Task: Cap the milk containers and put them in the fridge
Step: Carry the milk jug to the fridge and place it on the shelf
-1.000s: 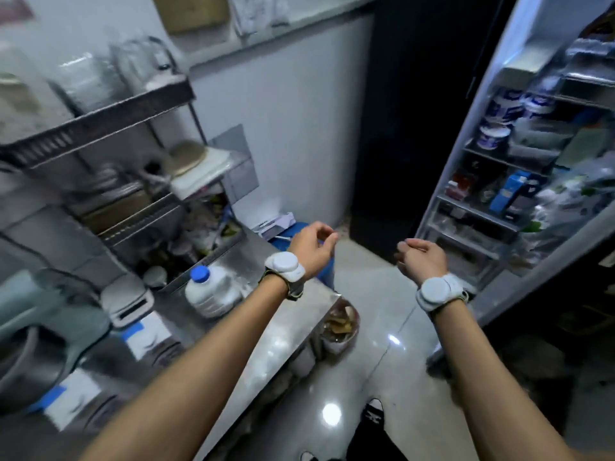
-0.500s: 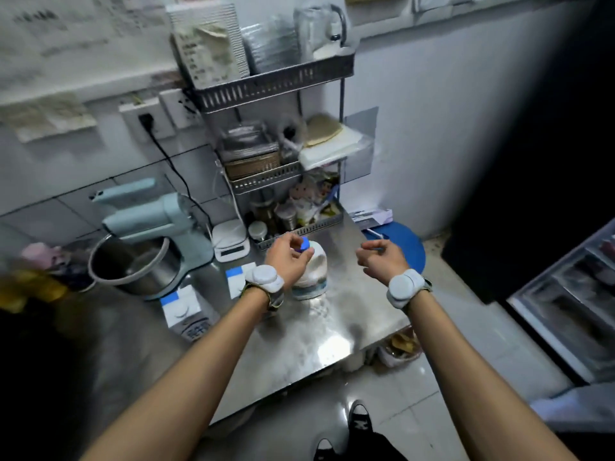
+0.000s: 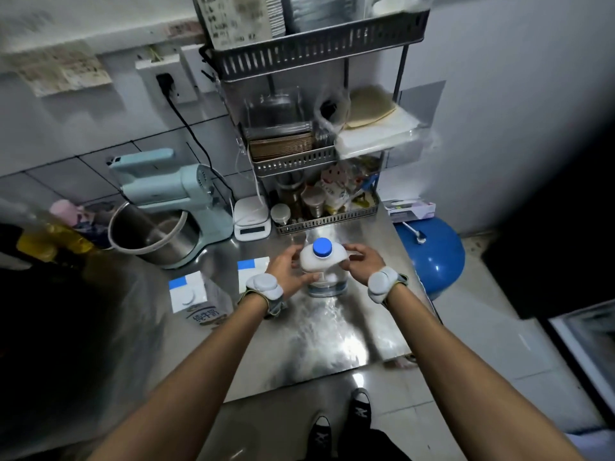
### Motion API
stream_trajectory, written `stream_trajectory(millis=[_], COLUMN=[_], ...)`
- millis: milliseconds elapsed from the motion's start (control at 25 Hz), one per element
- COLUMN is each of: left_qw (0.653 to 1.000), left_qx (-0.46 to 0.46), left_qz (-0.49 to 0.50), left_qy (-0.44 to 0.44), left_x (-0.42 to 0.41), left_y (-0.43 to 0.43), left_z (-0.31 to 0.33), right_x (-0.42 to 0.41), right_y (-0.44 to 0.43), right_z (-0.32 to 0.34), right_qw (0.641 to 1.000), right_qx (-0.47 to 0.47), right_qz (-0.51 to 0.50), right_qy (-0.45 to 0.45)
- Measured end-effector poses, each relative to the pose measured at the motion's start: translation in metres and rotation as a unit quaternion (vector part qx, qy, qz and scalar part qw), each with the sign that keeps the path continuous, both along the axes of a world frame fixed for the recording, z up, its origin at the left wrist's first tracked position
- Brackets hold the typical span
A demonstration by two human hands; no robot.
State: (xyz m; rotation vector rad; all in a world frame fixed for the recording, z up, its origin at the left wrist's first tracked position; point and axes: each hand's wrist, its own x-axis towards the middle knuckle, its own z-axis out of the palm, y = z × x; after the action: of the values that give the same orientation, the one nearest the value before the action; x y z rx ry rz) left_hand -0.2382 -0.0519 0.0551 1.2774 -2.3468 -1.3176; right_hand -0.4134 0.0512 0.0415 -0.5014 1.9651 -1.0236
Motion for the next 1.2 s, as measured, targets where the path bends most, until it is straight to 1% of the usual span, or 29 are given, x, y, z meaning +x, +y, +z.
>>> stream_trajectory(millis=[240, 440, 560, 760, 840, 960, 1040, 1200], left_qw=[1.0, 1.0, 0.999, 0.989, 0.982, 0.973, 0.969, 0.952], left_qx=[-0.01, -0.004, -0.004, -0.017, -0.018, 0.006, 0.016, -0.01], left_qz=[0.021, 0.0, -0.03, -0.131, -0.169, -0.214, -0.223, -0.275], left_qy=[-0.011, -0.004, 0.014, 0.067, 0.077, 0.09, 0.104, 0.131], left_x=[-0.002, -0.007, -0.013, -0.043, -0.063, -0.098, -0.124, -0.188], left_y=[-0.002, 0.002, 0.011, 0.035, 0.05, 0.08, 0.099, 0.152], left_z=[-0.004, -0.002, 0.003, 0.029, 0.04, 0.053, 0.058, 0.082], right_x=[0.001, 0.009, 0.008, -0.006, -0.015, -0.033, -0.048, -0.087], right_y=[-0.002, 0.012, 0.031, 0.076, 0.098, 0.139, 0.162, 0.227], right_z=[-0.015, -0.014, -0.011, 0.012, 0.028, 0.055, 0.074, 0.108], right_qw=[0.999, 0.998, 0.996, 0.987, 0.979, 0.959, 0.95, 0.927], right_qx=[-0.018, -0.021, -0.017, -0.017, -0.028, -0.044, -0.056, -0.078], right_qz=[0.018, -0.057, -0.089, -0.157, -0.197, -0.27, -0.299, -0.351], right_qy=[0.039, 0.027, 0.027, 0.036, 0.047, 0.069, 0.071, 0.105])
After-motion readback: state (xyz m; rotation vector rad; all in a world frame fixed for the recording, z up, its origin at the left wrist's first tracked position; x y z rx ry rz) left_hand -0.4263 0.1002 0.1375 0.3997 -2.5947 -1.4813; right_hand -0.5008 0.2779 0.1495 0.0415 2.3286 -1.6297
